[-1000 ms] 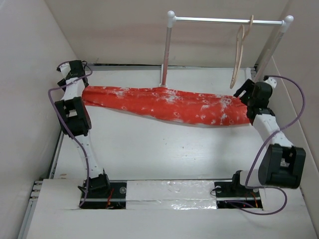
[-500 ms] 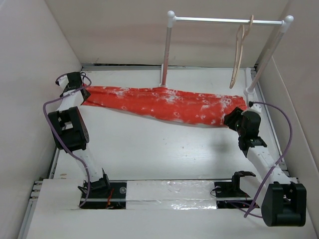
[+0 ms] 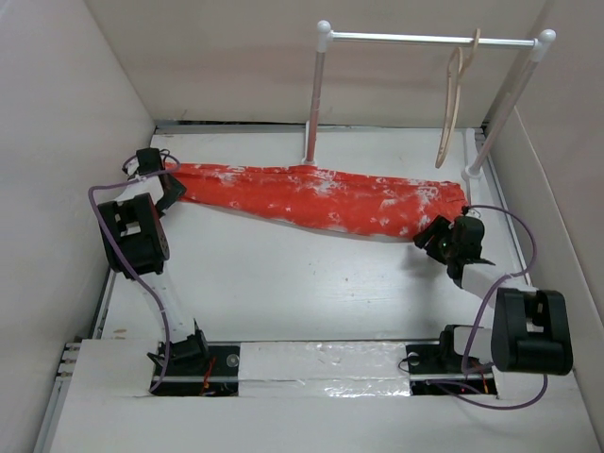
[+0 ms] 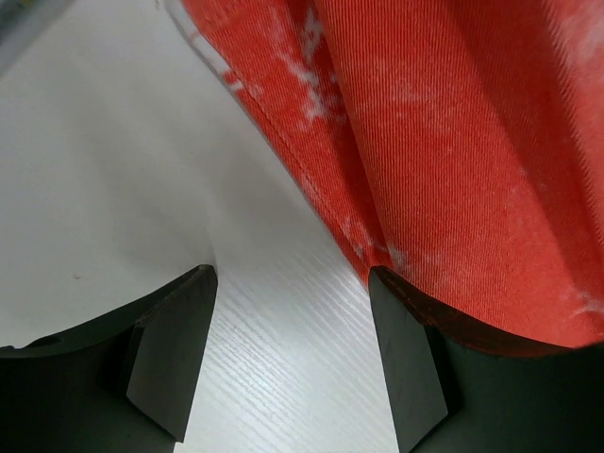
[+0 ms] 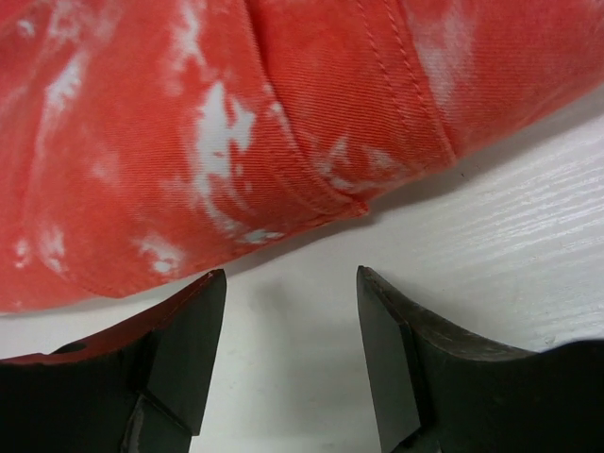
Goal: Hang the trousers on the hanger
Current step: Fold the trousers at the center of the board.
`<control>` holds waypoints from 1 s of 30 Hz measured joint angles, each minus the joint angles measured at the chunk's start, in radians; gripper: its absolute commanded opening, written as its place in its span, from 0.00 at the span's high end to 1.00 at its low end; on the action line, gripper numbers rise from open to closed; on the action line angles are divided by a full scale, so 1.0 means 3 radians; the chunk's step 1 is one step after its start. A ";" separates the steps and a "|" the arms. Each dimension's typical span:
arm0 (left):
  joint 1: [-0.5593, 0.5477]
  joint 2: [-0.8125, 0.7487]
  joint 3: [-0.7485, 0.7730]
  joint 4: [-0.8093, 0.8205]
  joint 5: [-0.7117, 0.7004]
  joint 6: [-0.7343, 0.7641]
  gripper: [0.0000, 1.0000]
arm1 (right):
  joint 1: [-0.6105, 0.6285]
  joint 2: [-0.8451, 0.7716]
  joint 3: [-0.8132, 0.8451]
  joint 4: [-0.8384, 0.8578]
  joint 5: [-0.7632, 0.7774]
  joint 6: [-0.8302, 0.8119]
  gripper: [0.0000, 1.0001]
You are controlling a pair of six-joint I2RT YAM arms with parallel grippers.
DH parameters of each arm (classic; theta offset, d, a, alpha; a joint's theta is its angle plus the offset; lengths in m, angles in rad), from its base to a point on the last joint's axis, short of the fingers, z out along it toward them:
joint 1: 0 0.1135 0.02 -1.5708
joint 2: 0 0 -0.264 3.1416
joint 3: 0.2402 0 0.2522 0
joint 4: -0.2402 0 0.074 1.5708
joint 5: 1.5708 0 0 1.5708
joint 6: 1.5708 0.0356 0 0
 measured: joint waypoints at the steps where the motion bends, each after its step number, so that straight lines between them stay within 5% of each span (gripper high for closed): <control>1: 0.0000 0.0028 0.0004 -0.0003 0.0037 -0.0011 0.37 | -0.0022 0.0094 0.0004 0.0033 -0.0033 0.0028 0.36; 6: 0.0000 0.0100 0.0112 0.0031 0.0151 -0.0064 0.38 | -0.0100 0.0345 0.0092 0.0200 -0.0107 0.0163 0.41; 11: 0.0000 0.0159 0.0135 0.0149 0.0205 -0.0146 0.46 | -0.0127 0.0547 0.0207 0.0272 -0.0094 0.0215 0.63; 13: 0.0000 0.0177 0.0135 0.0219 0.0243 -0.0205 0.67 | -0.0139 0.0623 0.0259 0.0282 -0.0090 0.0228 0.89; 15: -0.0005 0.0212 0.0135 0.0275 0.0277 -0.0248 0.92 | -0.0148 0.0647 0.0281 0.0292 -0.0083 0.0245 0.96; 16: -0.0006 0.0229 0.0135 0.0300 0.0280 -0.0271 0.96 | -0.0148 0.0651 0.0287 0.0295 -0.0075 0.0245 1.00; 24: -0.0006 0.0244 0.0120 0.0403 0.0289 -0.0285 1.00 | -0.0173 0.0609 0.0281 0.0350 -0.0066 0.0231 1.00; 30: -0.0032 0.0043 -0.0085 0.0431 0.0079 -0.0184 1.00 | -0.0231 0.0066 0.0130 0.0315 -0.0043 0.0144 1.00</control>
